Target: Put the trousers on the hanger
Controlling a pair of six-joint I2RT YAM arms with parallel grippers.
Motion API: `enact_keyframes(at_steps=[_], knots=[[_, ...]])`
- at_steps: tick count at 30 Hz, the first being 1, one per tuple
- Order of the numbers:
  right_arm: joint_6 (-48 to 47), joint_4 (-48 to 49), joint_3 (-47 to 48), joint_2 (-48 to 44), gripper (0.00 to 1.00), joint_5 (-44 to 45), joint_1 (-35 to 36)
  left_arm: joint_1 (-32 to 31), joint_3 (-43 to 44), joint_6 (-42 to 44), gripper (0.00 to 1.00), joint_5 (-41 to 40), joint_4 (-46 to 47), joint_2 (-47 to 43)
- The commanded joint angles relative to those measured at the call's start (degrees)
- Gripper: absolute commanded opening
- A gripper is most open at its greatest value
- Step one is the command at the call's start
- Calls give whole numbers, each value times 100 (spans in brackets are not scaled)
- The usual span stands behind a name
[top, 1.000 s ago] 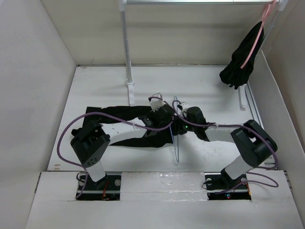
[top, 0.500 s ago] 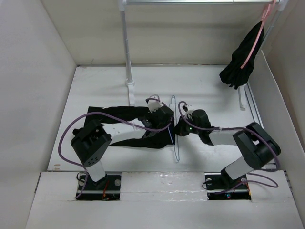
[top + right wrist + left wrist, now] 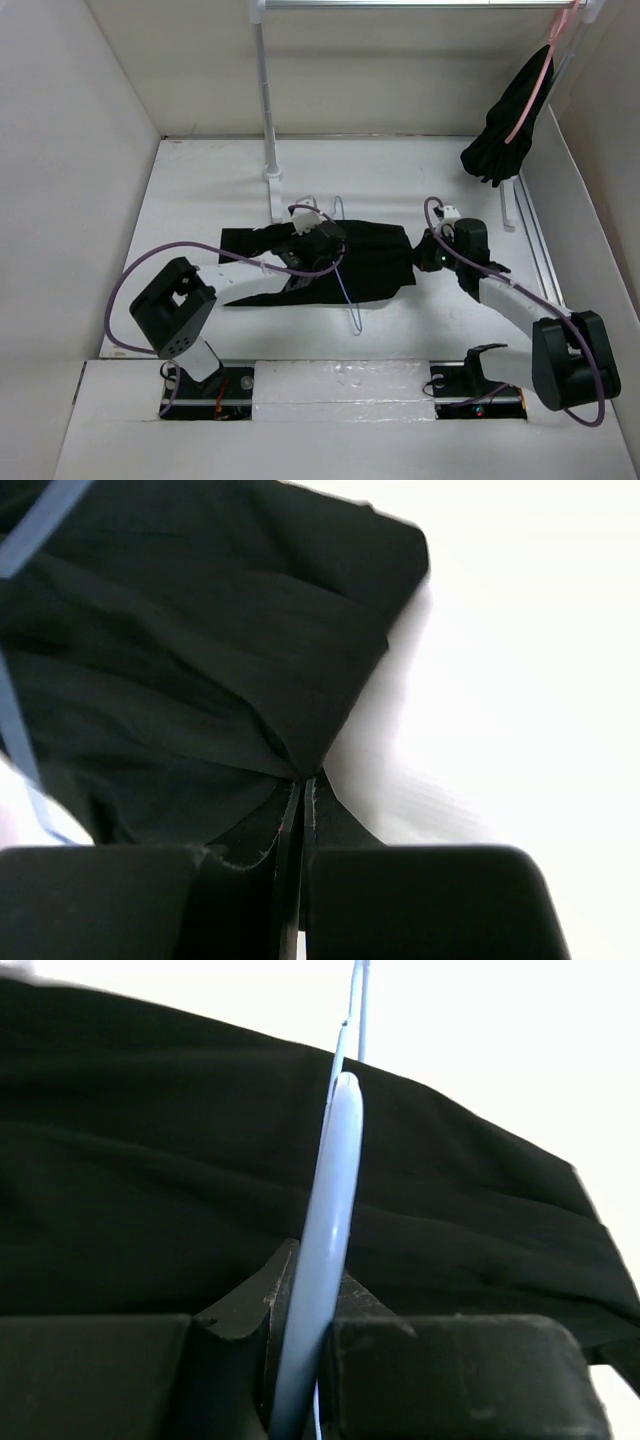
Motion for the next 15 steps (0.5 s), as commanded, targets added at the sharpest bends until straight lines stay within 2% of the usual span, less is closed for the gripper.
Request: enact_keyframes(at_steps=[1,8,15], knots=[[-565,-637,57,-66,0,-77,-435,139,-323,683,0,-261,-991,-203],[-1048,-797,110,224,0,-165,-999,261,-279,1070,0,-367,-1088,-563],[-1154,-753,75,532,0,-218,-1052,262,-7,1131,0,-297,-1229,-677]])
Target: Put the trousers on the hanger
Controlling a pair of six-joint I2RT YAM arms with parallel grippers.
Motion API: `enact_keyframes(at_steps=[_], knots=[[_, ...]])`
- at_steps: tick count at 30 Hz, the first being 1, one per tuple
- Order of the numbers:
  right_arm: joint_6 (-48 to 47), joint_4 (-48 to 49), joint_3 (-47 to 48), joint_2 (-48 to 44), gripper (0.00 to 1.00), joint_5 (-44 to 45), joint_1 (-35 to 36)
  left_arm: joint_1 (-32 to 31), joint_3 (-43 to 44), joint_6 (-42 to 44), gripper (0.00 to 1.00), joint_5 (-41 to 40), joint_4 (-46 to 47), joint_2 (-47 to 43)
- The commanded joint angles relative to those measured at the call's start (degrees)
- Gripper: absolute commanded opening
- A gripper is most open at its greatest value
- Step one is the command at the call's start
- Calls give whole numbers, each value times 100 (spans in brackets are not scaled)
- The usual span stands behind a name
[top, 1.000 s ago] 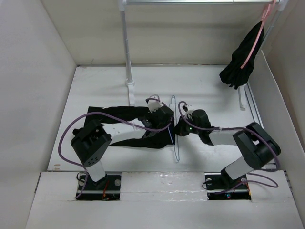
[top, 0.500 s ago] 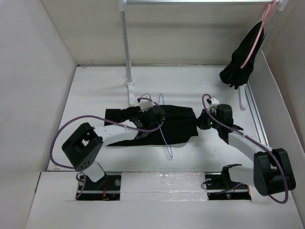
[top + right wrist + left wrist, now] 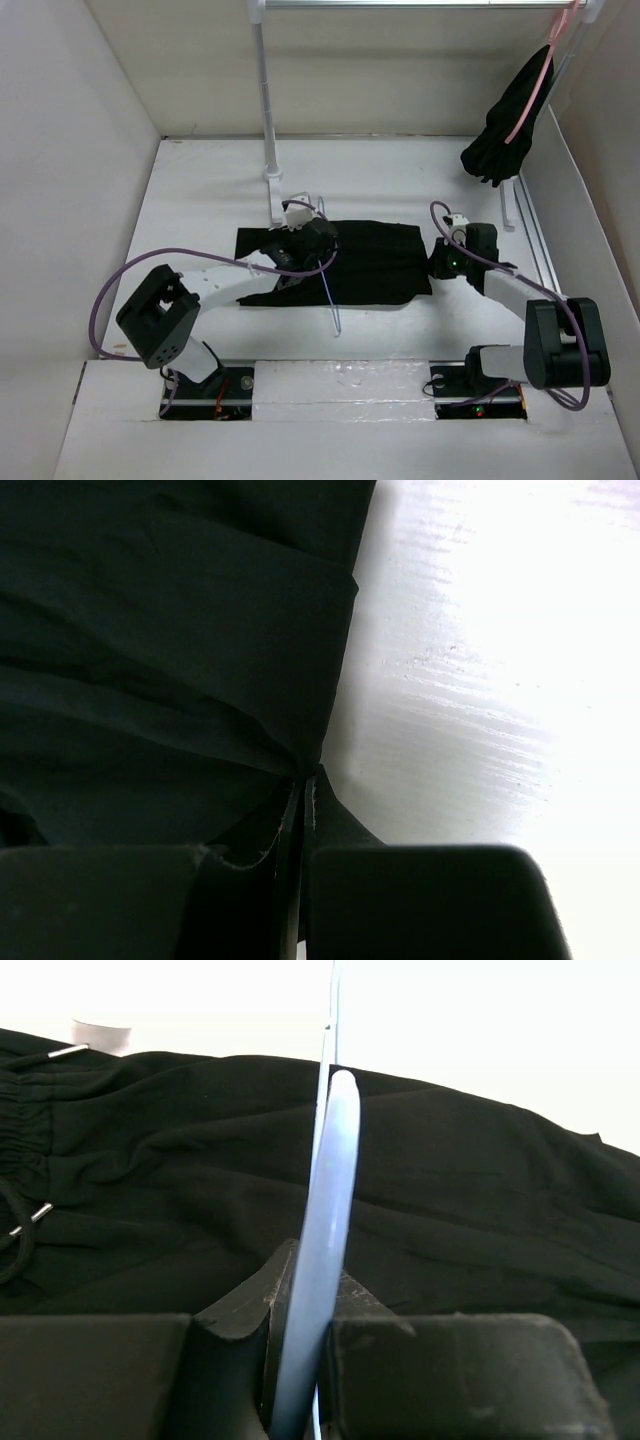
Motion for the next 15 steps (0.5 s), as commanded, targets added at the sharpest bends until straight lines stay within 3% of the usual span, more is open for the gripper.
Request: enact_keyframes(at_steps=[1,7,15], knots=[[-201,113,49,139,0,-117,-53,54,196,447,0,-2,-674,-199],[-175,157,84,297,0,-109,157,-305,847,545,0,-54,-822,-112],[-78,61,110,130,2,-12,334,-306,1340,571,0,-62,-884,-59]])
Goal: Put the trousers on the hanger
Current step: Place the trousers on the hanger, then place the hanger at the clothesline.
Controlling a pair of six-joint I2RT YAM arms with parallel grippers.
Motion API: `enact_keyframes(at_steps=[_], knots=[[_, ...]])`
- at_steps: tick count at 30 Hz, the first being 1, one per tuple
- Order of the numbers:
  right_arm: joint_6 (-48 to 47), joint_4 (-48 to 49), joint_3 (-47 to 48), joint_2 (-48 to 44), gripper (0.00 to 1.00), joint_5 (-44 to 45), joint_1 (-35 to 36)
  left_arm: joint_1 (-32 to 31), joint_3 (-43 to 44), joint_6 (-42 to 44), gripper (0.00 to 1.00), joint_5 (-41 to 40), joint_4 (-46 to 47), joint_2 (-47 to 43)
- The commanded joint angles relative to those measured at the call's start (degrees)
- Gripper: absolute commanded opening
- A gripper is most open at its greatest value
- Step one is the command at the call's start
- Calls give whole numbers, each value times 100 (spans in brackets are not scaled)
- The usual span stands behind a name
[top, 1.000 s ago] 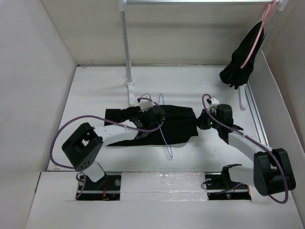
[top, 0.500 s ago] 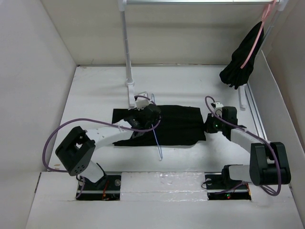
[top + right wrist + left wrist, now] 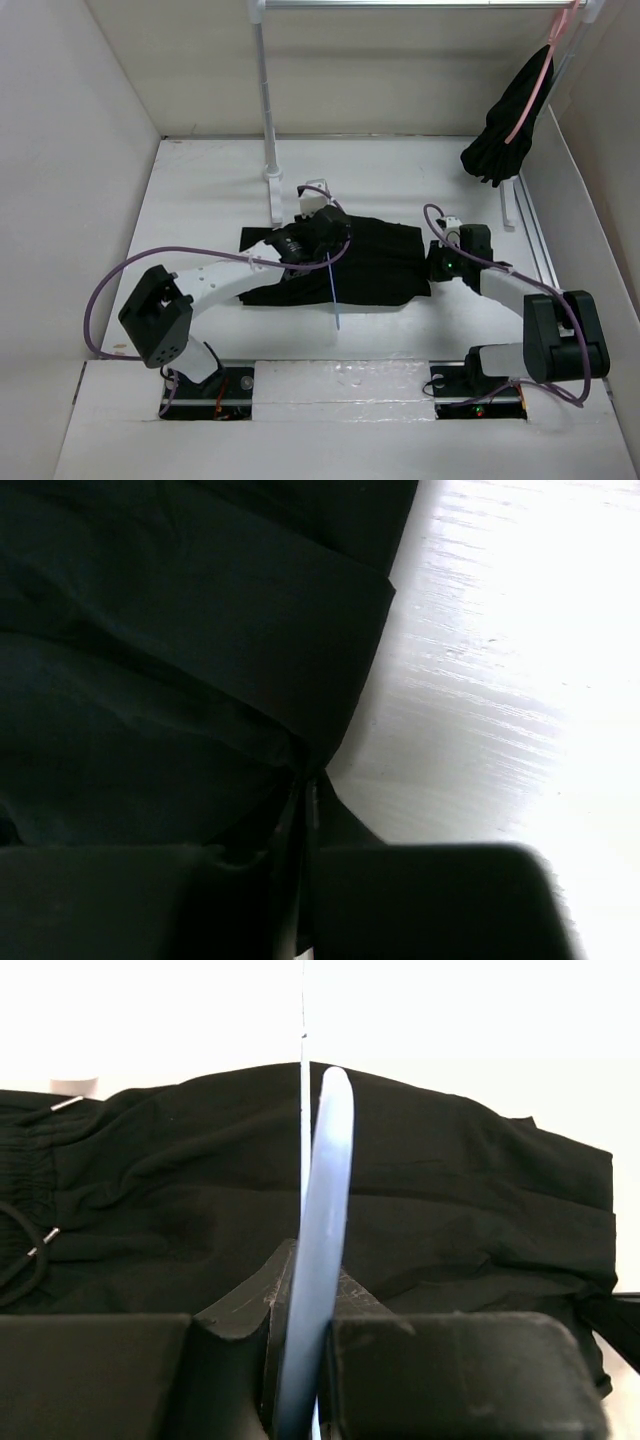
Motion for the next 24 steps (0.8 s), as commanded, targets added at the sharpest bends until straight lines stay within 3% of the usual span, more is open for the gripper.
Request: enact_keyframes(at_steps=[1,3,4,7,10,14,19,24], knots=[[-17,8,119,-169,13,-14,178,2,367,125,0,-89,-56,-96],[-17,-262,224,-283,34,-75,179,2,516,169,0,-19,-109,-166],[-43,-595,286,-397,50,-110,231,2,778,187,0,-10,-248,-192],[-140,-1420,680,-1195,67,-251,232,2,1664,361,0,51,-791,-193],[-132,-2160,1400,-2073,73,-365,232,2,2753,581,0,122,-1371,-88],[578,-2295,2358,-2682,74,-804,415,2,4074,749,0,227,-2093,289],[1222,-2128,3580,-2692,77,-770,1092,2,5594,916,0,666,-2770,791],[1626,-1681,4461,-2236,81,-629,1909,2,6080,934,0,886,-2939,1047]])
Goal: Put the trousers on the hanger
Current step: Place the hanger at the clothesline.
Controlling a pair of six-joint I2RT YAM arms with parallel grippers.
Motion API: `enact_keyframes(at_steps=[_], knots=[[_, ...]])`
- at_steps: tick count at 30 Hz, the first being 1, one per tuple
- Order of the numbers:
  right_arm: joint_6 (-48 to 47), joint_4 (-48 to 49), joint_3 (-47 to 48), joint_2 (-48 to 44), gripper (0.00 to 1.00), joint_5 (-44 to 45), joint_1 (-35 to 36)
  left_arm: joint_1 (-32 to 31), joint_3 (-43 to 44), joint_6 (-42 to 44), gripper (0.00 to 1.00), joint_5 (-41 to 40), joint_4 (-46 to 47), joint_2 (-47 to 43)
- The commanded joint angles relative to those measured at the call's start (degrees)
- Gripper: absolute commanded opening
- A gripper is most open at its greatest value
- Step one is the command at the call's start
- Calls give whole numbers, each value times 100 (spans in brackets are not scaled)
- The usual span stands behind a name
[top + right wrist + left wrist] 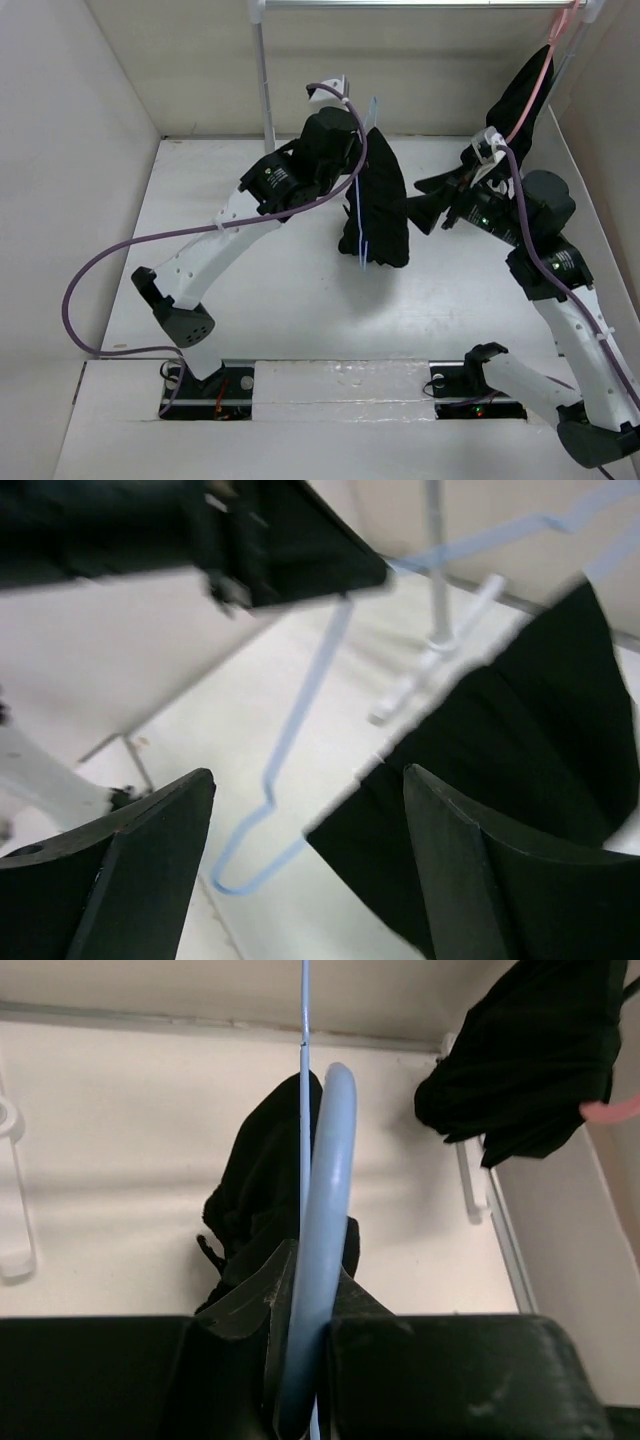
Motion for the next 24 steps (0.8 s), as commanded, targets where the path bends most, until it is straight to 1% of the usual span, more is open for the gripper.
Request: enact_keyframes(at_steps=[1,3,5,6,7,8,9,10,12,15,16,17,19,20,21,22,24], knots=[[570,498,282,329,82,33,421,0,306,92,0,244,-202,30],[642,702,299,609,82,173,799,0,297,66,0,288,-176,4],[642,922,291,899,82,576,1167,0,306,49,0,349,-132,-14],[642,923,265,901,82,604,1248,0,306,48,0,367,-115,-31],[633,1053,247,1092,82,639,1327,0,297,31,0,376,-114,-31],[659,1072,203,1225,81,901,1450,0,271,31,0,428,-71,-66],[659,1072,159,1226,81,903,1451,0,271,31,0,446,-53,-66],[677,1281,89,1304,80,912,1520,0,254,22,0,472,-53,-84],[817,1406,-43,1357,76,1017,1599,-52,218,13,0,429,-1,-136],[853,1336,-166,1454,73,1237,1732,-53,122,-4,0,446,61,-216],[870,1318,-210,1446,62,1307,1810,-53,104,-4,0,446,61,-225],[940,1379,-341,1393,53,1316,1811,-53,104,4,0,446,61,-251],[1020,1511,-500,1297,38,1386,1873,-53,87,13,0,411,53,-277],[1081,1538,-622,1183,34,1465,1925,-53,86,22,0,394,53,-304],[1116,1564,-684,1147,26,1483,1925,-53,86,13,0,385,61,-304],[1221,1625,-746,1129,10,1475,1925,-53,60,13,0,385,70,-321],[1362,1801,-904,998,1,1422,1925,-53,25,-4,0,411,105,-356]])
